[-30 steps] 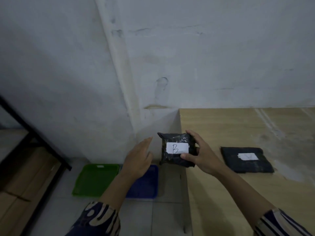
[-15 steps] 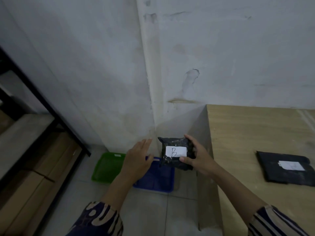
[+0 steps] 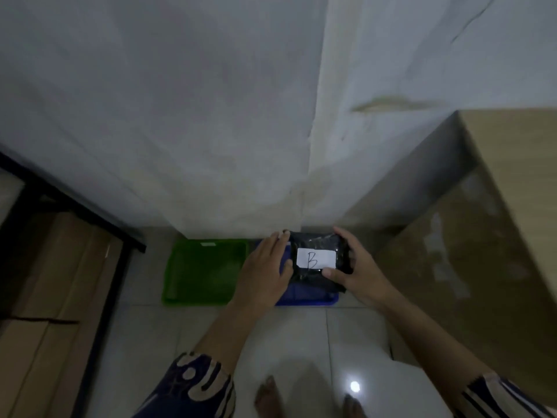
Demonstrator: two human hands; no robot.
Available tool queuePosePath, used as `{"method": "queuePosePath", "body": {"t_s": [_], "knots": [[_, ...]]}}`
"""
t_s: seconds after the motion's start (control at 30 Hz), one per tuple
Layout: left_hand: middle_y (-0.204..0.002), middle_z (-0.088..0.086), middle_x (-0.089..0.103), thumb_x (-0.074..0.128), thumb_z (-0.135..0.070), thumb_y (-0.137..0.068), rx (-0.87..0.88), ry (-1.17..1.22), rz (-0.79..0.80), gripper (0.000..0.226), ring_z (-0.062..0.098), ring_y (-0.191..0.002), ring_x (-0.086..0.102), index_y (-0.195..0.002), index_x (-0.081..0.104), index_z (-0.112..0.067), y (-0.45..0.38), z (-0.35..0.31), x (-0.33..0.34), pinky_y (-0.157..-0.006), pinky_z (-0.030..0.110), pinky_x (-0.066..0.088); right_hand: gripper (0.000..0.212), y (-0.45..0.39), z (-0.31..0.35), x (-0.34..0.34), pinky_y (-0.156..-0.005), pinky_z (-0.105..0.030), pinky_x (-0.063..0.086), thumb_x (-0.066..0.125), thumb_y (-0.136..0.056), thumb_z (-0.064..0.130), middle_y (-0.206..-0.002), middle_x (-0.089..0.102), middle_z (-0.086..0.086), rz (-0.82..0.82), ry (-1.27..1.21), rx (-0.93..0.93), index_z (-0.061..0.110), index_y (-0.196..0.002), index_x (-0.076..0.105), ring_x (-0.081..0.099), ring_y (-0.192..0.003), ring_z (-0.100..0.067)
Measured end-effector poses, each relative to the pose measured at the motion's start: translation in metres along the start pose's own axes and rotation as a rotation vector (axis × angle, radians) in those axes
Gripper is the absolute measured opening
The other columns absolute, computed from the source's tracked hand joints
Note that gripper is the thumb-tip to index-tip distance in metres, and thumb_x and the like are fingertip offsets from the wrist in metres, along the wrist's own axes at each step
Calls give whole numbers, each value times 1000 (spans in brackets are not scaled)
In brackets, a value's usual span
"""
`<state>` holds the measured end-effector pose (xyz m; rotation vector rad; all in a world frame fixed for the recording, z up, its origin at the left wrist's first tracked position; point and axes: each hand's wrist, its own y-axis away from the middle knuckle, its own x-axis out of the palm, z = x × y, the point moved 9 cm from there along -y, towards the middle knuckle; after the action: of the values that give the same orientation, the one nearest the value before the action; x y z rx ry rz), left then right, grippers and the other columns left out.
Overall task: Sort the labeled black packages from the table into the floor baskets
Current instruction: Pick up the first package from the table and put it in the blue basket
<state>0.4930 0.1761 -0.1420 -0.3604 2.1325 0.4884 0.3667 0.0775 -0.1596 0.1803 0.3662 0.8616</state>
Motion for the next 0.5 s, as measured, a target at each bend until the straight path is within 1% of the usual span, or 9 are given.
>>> {"method": "queuePosePath", "body": {"t_s": [0.03,0.1,0.17,0.23,0.3,0.37,0.43,0.47,0.5], "knots": [[-155,2,16,35,-27,-95,-6,2,9,53,18,-142,13,-142,12,-22,-10,19,12,-114,31,14,73,-13,-15,13,-94,-32,47,72,-71,0,-118,51,2,-5,-6,12,33,-125,36,54,-110,-19],[-155,2,15,34,-27,-95,-28,6,31,52,19,-142,11,-142,13,-22,-26,58,41,-115,32,14,72,-37,-52,38,-83,-15,50,71,-71,0,-114,51,6,-14,-8,48,39,-120,35,55,-102,-9],[-156,1,14,33,-27,-95,-46,-1,46,51,18,-143,10,-142,13,-23,-43,99,75,-115,32,14,73,-62,-92,62,-73,-1,45,70,-71,-1,-111,48,12,-17,-9,78,35,-124,35,52,-98,-1],[-156,1,14,33,-27,-95,-60,-9,56,51,18,-143,10,-142,13,-23,-60,140,112,-114,34,16,74,-88,-133,84,-68,2,42,69,-72,0,-110,45,17,1,5,99,29,-130,33,50,-97,1],[-155,1,16,33,-27,-95,-75,-12,54,50,18,-142,11,-142,14,-23,-77,182,152,-114,34,18,74,-115,-179,101,-69,-2,46,68,-74,0,-112,44,13,10,3,115,28,-132,32,50,-99,-4],[-155,2,17,34,-27,-96,-88,-6,47,50,18,-142,13,-142,15,-23,-95,222,192,-113,33,19,73,-141,-226,117,-77,-14,51,67,-74,0,-115,44,10,7,-15,123,28,-131,32,50,-104,-9],[-155,2,18,34,-28,-96,-89,-1,47,50,19,-142,13,-142,15,-22,-112,256,232,-113,32,18,73,-167,-272,132,-89,-31,51,67,-74,-1,-116,44,9,2,-28,121,27,-132,32,48,-111,-15],[-154,3,18,34,-29,-96,-84,-1,47,50,19,-142,13,-142,15,-22,-120,270,251,-114,32,16,74,-181,-293,140,-92,-35,49,67,-74,-1,-117,43,9,4,-19,114,27,-133,31,47,-113,-16],[-154,3,18,34,-29,-96,-76,0,44,50,20,-142,12,-142,15,-21,-129,284,269,-115,33,15,74,-194,-314,148,-93,-35,47,67,-74,0,-120,43,8,13,-5,109,27,-133,31,46,-114,-15]]}}
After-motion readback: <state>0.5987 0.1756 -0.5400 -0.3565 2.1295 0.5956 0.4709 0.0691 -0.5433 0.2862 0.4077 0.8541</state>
